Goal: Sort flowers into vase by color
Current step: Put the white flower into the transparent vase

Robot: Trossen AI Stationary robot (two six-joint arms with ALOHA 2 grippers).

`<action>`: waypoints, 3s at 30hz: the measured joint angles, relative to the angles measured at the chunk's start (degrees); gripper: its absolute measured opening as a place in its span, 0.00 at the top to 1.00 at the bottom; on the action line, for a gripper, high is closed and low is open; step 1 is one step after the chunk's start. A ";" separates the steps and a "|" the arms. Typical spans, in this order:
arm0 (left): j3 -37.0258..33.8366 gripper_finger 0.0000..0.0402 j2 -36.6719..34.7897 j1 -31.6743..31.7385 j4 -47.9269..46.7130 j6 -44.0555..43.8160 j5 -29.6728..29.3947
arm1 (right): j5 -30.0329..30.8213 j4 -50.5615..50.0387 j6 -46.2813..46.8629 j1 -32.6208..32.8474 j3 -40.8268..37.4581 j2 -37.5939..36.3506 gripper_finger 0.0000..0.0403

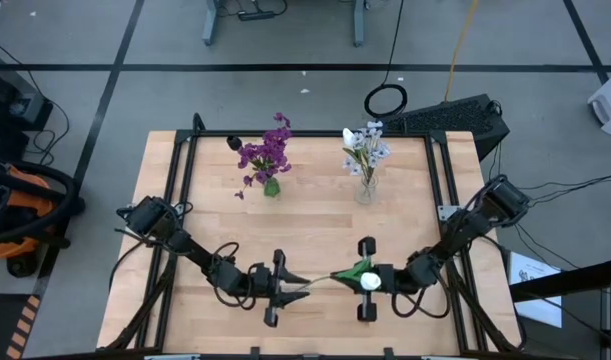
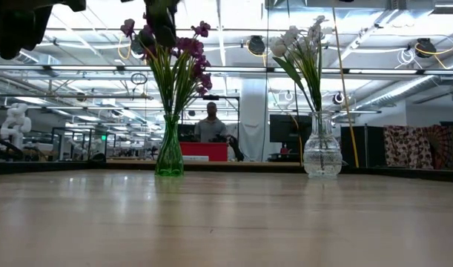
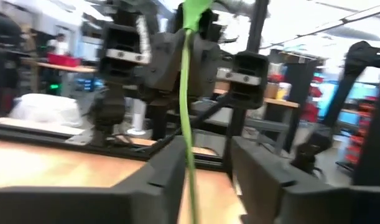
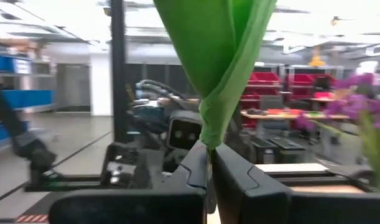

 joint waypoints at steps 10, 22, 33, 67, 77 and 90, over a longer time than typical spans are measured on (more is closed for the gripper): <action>-0.07 0.35 -0.37 0.07 -10.72 1.82 -24.47 | 10.72 -8.62 -3.53 1.71 -0.02 -12.33 0.99; -0.07 0.35 -0.51 1.63 -13.51 2.82 -26.25 | 29.99 -34.16 -7.09 4.02 -0.01 -32.69 1.00; -0.07 0.35 -1.62 9.98 -17.48 -1.67 3.17 | 44.23 -46.63 -9.64 4.02 0.00 -40.54 1.00; -0.07 0.35 -1.55 16.75 -26.55 -6.06 13.25 | 49.70 -60.86 -8.79 1.73 -4.42 -62.58 1.00; -0.04 0.35 -1.55 18.14 -26.49 -6.17 15.02 | 49.34 -68.09 6.77 -1.69 -10.72 -64.84 1.00; -0.04 0.35 -1.55 18.14 -26.42 -7.54 15.04 | 46.23 -68.56 11.04 -6.70 -11.24 -62.54 1.00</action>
